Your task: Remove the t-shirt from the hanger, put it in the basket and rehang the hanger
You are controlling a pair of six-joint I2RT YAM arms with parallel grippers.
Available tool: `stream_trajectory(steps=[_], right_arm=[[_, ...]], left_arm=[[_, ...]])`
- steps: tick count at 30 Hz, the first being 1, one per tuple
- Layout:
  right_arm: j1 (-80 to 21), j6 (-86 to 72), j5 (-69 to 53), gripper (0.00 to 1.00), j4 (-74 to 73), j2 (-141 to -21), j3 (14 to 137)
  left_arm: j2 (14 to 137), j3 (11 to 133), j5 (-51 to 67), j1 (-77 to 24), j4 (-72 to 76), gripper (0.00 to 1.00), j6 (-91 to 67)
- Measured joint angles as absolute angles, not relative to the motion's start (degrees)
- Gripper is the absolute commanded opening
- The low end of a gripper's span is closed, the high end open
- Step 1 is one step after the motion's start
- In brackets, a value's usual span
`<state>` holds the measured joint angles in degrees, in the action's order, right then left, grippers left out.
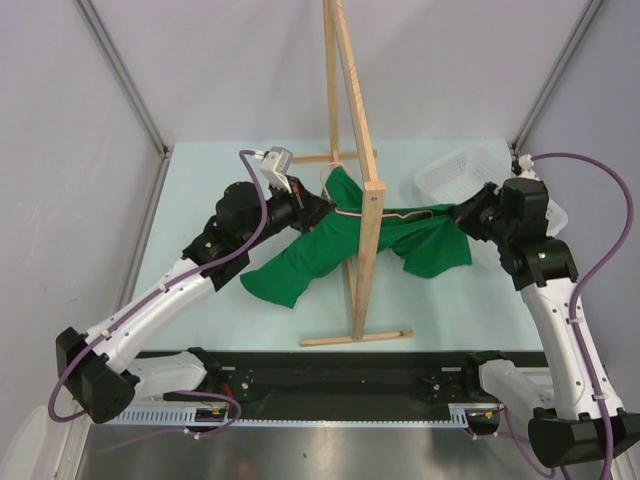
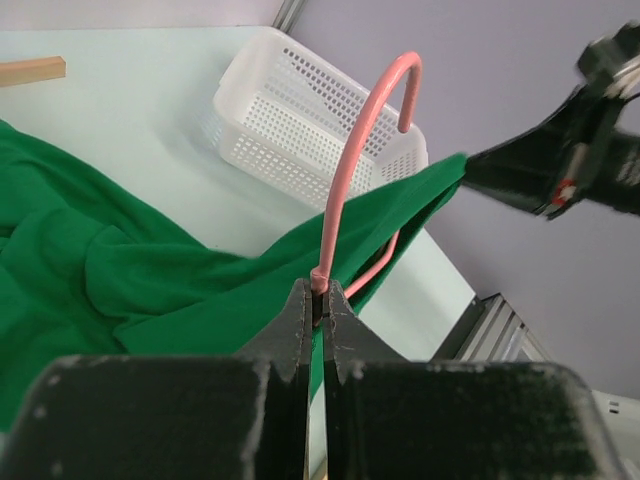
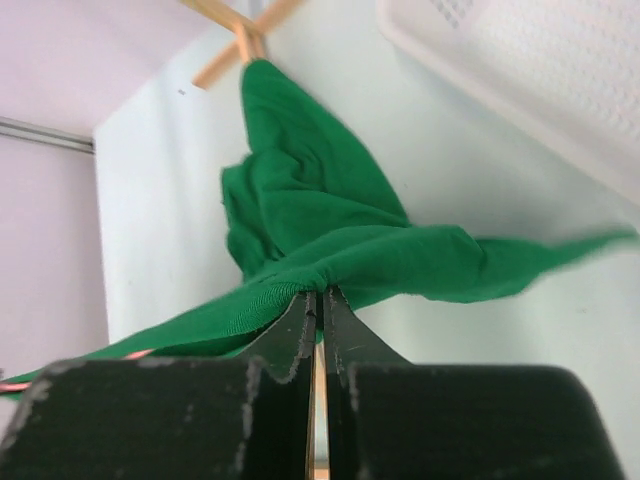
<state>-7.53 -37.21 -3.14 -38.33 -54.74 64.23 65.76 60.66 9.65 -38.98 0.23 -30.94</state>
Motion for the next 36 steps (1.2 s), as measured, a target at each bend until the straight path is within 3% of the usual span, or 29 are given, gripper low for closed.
stream_trajectory(steps=[8,18,21,22,25,30,36], right_arm=[[-7.2,-36.0,-4.2,0.0,-39.7,-58.8,70.1],[-5.5,-34.3,-6.5,0.01,-40.6,-62.9,64.2],[-5.5,-34.1,-8.3,0.23,-39.6,-62.5,61.9],[-5.8,-33.8,-8.8,0.41,-39.4,-61.9,60.5],[-6.9,-33.3,-9.6,0.7,-40.4,-59.7,58.6],[-7.7,-31.4,-9.1,0.88,-45.4,-54.6,61.0],[-7.7,-33.0,-10.3,0.91,-46.2,-48.2,67.4]], left_arm=[[65.7,60.8,12.9,-38.9,1.3,0.0,-29.2],[63.7,59.0,15.4,-38.8,5.1,0.0,-28.5],[63.8,59.0,15.2,-38.7,5.5,0.01,-29.6],[63.8,59.0,15.2,-38.7,5.8,0.0,-30.0],[64.6,59.7,15.0,-38.6,6.0,0.0,-30.9],[68.4,64.6,14.7,-38.3,5.0,0.0,-31.1],[69.7,65.3,14.6,-38.2,4.0,0.0,-31.5]])
